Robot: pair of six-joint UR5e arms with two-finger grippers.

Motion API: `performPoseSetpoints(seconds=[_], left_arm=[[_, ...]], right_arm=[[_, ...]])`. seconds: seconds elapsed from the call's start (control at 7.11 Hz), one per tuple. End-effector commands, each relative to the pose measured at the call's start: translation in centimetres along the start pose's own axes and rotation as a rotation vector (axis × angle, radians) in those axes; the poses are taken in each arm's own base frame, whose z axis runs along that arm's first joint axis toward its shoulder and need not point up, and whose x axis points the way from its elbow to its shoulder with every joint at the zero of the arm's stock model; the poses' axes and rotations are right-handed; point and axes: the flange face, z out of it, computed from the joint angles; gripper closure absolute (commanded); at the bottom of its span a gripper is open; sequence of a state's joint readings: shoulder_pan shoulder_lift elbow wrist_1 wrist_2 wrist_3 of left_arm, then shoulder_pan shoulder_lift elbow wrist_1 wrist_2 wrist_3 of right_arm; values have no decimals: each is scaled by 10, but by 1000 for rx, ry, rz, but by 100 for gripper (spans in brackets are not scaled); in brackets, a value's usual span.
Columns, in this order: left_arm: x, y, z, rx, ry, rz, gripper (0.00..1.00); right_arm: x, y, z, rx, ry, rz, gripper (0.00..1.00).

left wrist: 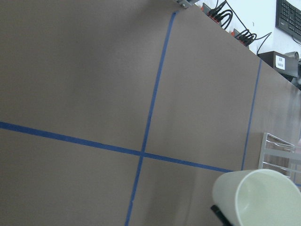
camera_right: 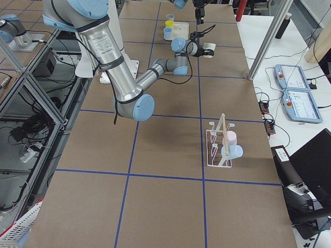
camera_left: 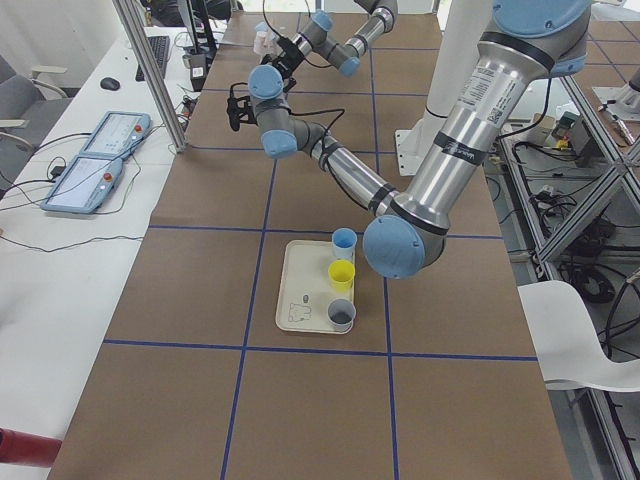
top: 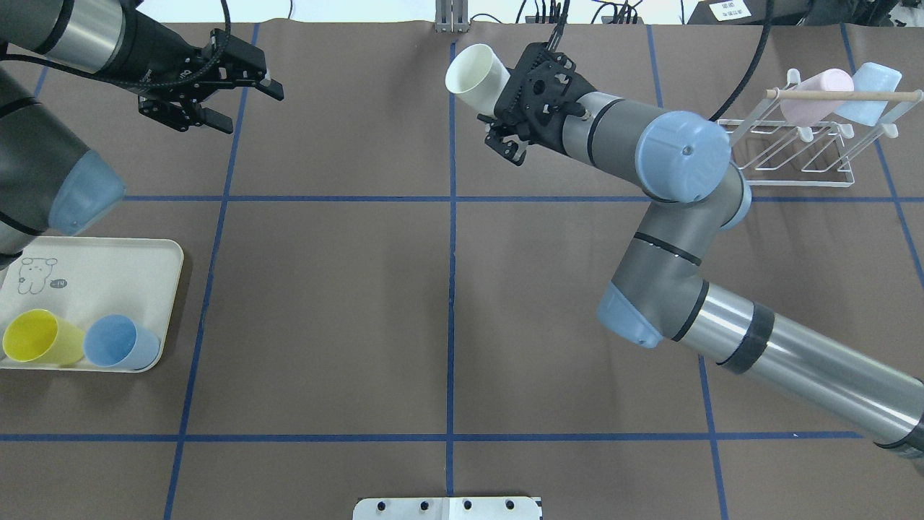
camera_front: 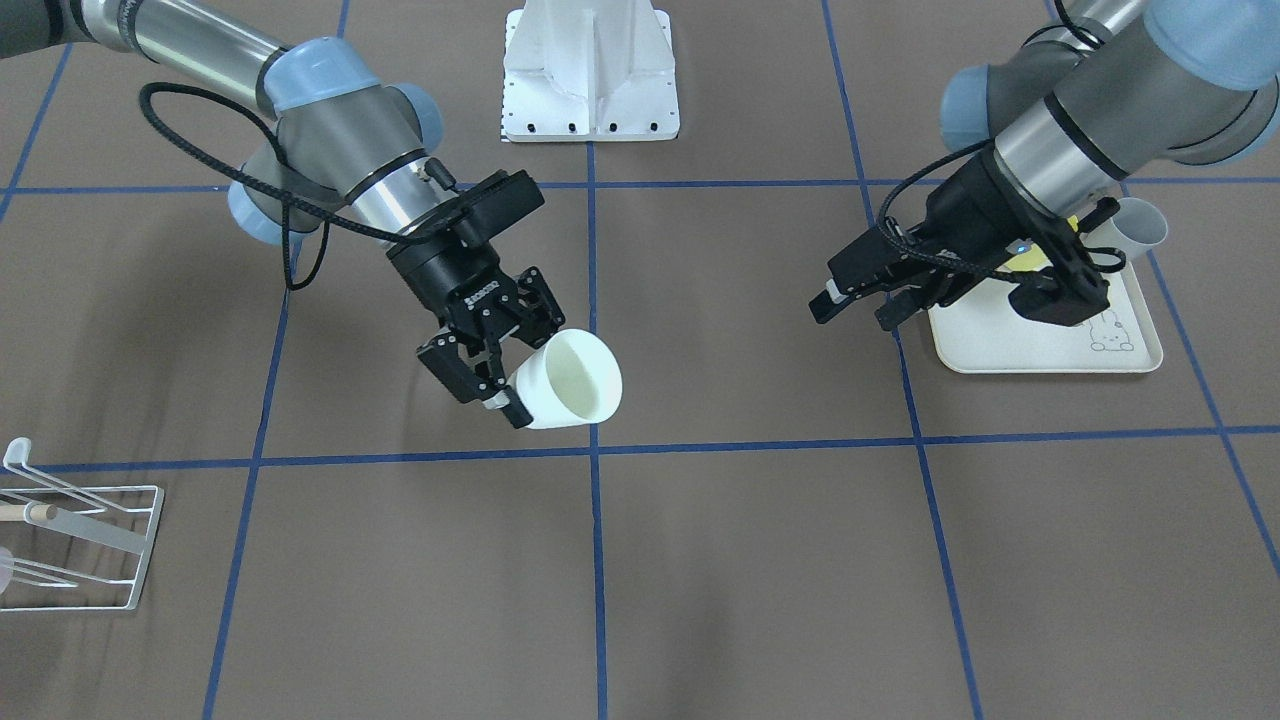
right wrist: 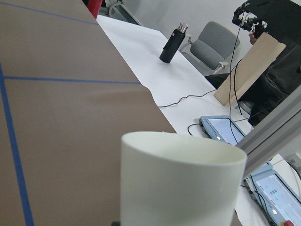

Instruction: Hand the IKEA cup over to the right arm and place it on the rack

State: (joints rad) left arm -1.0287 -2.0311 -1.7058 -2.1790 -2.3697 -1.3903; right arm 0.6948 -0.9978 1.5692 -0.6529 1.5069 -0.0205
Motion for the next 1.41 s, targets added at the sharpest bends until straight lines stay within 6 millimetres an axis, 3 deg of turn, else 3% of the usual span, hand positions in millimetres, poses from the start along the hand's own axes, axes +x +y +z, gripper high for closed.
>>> performPoseSetpoints(seconds=[0.0,0.42,0.99,1.27], left_arm=[[-23,2,-1,-1,-18,14,0],[-27,2,0,-2,-23,22,0],[-28,4,3,-8,-25,23,0],[-29,5,4,-10,-27,21,0]], right_arm=[[68,33,-23,-167,65,-198,87],[146,110,-56,-348,101,-643,91],[233,162,-101,-592,-12,-1330,89],[246,187,-109,-726,-46,-1544,87]])
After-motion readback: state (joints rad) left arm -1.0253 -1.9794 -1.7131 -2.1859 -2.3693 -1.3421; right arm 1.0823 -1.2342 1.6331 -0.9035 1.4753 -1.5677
